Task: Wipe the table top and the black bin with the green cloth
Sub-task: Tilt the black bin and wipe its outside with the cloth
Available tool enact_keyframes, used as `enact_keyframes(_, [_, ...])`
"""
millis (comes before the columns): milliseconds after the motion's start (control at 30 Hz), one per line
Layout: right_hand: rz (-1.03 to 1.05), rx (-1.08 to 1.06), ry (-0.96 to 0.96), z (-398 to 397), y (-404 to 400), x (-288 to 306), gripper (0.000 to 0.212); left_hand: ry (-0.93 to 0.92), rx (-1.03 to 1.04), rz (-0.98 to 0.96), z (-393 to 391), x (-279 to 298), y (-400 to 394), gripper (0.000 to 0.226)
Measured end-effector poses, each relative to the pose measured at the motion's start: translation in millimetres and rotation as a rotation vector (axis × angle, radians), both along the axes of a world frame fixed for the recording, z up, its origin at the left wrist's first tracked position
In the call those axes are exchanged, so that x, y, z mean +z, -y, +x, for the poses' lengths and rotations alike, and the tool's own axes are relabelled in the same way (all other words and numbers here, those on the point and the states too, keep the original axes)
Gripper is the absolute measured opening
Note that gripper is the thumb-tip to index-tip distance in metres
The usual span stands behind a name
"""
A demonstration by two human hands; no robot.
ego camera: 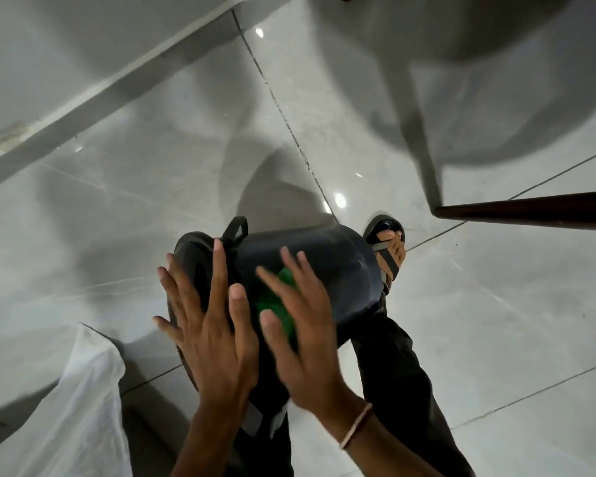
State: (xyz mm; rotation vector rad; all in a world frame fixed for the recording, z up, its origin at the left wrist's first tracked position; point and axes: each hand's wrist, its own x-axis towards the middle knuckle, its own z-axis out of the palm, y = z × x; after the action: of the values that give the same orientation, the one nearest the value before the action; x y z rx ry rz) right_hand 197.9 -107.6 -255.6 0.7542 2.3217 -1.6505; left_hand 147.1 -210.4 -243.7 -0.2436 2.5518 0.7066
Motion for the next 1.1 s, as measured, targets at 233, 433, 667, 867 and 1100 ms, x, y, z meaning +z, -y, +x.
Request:
enact_keyframes(233, [0.095,-0.423,0.386,-9.9,-75.0,-87.1,0.041,0.017,0.036,0.048,7.8,3.3,7.2,0.052])
enact_keyframes(433, [0.132,0.0,0.14,0.0,-33.1,-24.8,0.041,-0.001,-0.008,0.046,7.0,4.8,-0.2,0.053])
enact_keyframes(667, [0.143,-0.071,0.213,21.6,-27.6,-53.5,0.044,0.026,0.001,0.038,8.5,3.6,14.8,0.052])
enact_keyframes(867, [0.083,-0.248,0.572,-20.2,-121.8,-135.9,0.036,-0.026,-0.128,0.074,26.1,5.2,9.1,0.058])
enact_keyframes(1100, [-0.073,0.089,0.017,-13.0,-33.7,-24.5,0.03,-0.036,-0.159,0.067,27.6,4.7,10.3,0.056])
